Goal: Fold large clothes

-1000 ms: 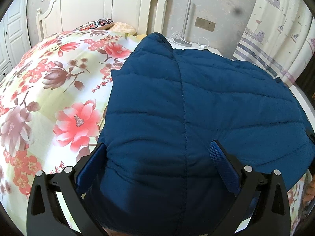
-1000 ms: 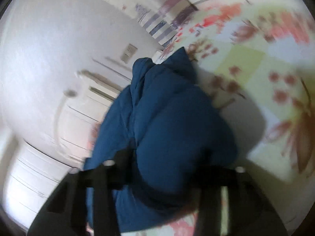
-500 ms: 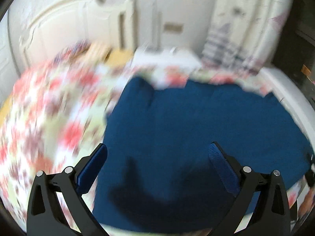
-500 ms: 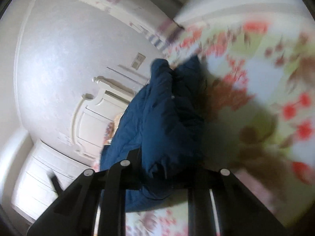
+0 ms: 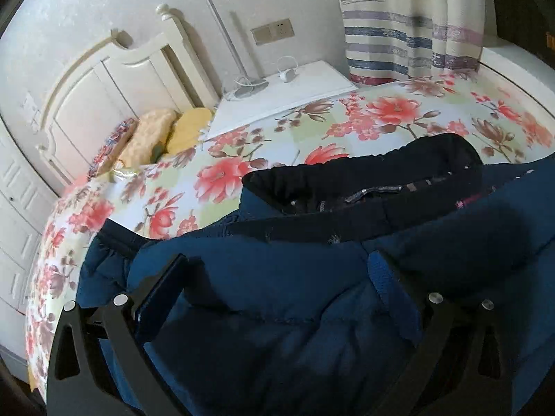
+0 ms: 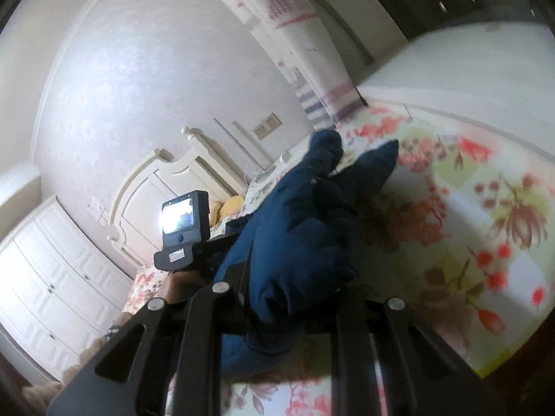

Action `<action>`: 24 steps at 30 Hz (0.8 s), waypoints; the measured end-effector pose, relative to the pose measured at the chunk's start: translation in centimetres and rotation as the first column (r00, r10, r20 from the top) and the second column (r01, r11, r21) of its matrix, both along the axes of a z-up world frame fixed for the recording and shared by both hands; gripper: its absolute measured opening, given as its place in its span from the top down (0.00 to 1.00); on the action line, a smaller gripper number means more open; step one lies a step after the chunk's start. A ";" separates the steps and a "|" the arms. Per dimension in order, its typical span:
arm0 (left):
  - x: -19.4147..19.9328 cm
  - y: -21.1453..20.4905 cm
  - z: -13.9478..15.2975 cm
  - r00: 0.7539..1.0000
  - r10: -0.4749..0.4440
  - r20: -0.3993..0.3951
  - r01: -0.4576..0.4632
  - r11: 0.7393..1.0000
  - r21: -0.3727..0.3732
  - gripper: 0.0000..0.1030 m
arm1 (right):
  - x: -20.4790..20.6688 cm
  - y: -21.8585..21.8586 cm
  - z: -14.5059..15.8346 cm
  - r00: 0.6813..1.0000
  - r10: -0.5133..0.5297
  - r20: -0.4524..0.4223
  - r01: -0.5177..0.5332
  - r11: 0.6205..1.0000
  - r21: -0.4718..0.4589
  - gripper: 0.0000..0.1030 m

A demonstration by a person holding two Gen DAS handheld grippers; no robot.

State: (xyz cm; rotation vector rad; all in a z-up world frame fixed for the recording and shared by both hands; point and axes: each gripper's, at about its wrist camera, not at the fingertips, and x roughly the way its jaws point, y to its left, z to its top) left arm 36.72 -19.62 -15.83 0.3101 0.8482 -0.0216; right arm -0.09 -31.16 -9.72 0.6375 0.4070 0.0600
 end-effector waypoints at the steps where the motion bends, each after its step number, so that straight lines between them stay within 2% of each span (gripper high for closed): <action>1: -0.1 0.7 0.2 1.000 -0.006 -0.027 0.006 1.000 -0.027 0.05 | 0.3 0.4 0.5 1.000 -0.003 0.003 0.003 1.000 -0.021 0.83; 2: -0.5 1.7 1.0 0.998 -0.023 -0.056 0.018 0.997 -0.078 0.05 | 0.8 0.4 0.5 1.000 -0.005 0.005 0.005 1.000 -0.030 0.83; 3: -1.9 2.9 2.3 0.997 -0.055 -0.044 0.050 0.992 -0.114 0.05 | 0.9 0.4 0.7 1.000 -0.005 0.005 0.005 1.000 -0.030 0.82; 4: -3.6 3.4 3.1 0.997 -0.075 -0.014 0.074 0.992 -0.106 0.05 | 0.9 0.4 0.6 1.000 -0.006 0.003 0.006 1.000 -0.029 0.83; 6: -6.4 4.3 3.5 0.995 -0.102 -0.011 0.101 0.991 -0.088 0.05 | 1.1 0.5 0.6 1.000 -0.016 -0.002 0.016 0.999 -0.041 0.82; 8: -10.4 5.6 2.6 0.987 -0.159 -0.033 0.154 0.981 -0.121 0.05 | 1.5 0.8 0.9 1.000 -0.021 0.002 0.021 0.998 -0.051 0.82; 10: -14.2 5.4 0.6 0.976 -0.211 -0.048 0.206 0.974 -0.093 0.05 | 2.0 1.6 1.9 1.000 -0.017 0.016 0.018 0.996 -0.086 0.82; 11: -16.3 5.4 -0.6 0.976 -0.219 -0.001 0.219 0.974 -0.063 0.04 | 2.4 2.4 2.5 1.000 0.002 0.024 0.001 0.995 -0.103 0.82; 12: -17.9 5.9 -1.2 0.977 -0.204 0.059 0.208 0.976 -0.059 0.04 | 2.8 3.4 3.2 0.999 0.015 0.034 -0.011 0.991 -0.130 0.82; 13: -19.2 6.9 -1.6 0.981 -0.173 0.085 0.181 0.979 -0.096 0.04 | 3.1 4.9 4.1 0.999 0.024 0.048 -0.015 0.983 -0.183 0.82; 15: -20.9 8.2 -1.7 0.982 -0.174 0.077 0.184 0.971 -0.151 0.05 | 3.7 8.6 6.1 0.995 0.054 0.088 -0.026 0.954 -0.300 0.82; 16: -21.6 8.7 -1.5 0.978 -0.198 0.066 0.206 0.968 -0.145 0.05 | 4.1 10.4 7.2 0.992 0.077 0.104 -0.036 0.935 -0.353 0.82; 18: -22.9 10.7 -0.5 0.969 -0.242 0.054 0.247 0.951 -0.187 0.05 | 4.8 14.2 8.7 0.985 0.120 0.121 -0.051 0.885 -0.463 0.82; 19: -23.2 12.7 0.2 0.968 -0.242 0.058 0.249 0.937 -0.245 0.05 | 5.5 17.7 9.4 0.977 0.167 0.130 -0.067 0.825 -0.561 0.82; 21: -23.3 17.4 1.9 0.981 -0.168 0.094 0.191 0.919 -0.345 0.05 | 6.6 22.4 9.5 0.966 0.231 0.118 -0.095 0.739 -0.667 0.82; 22: -23.1 20.8 2.8 0.985 -0.121 0.123 0.162 0.892 -0.423 0.05 | 7.4 25.7 8.9 0.958 0.272 0.094 -0.118 0.670 -0.733 0.82; 24: -22.7 26.6 3.7 0.993 -0.021 0.114 0.081 0.834 -0.546 0.05 | 9.2 32.3 6.1 0.940 0.340 0.026 -0.158 0.502 -0.850 0.82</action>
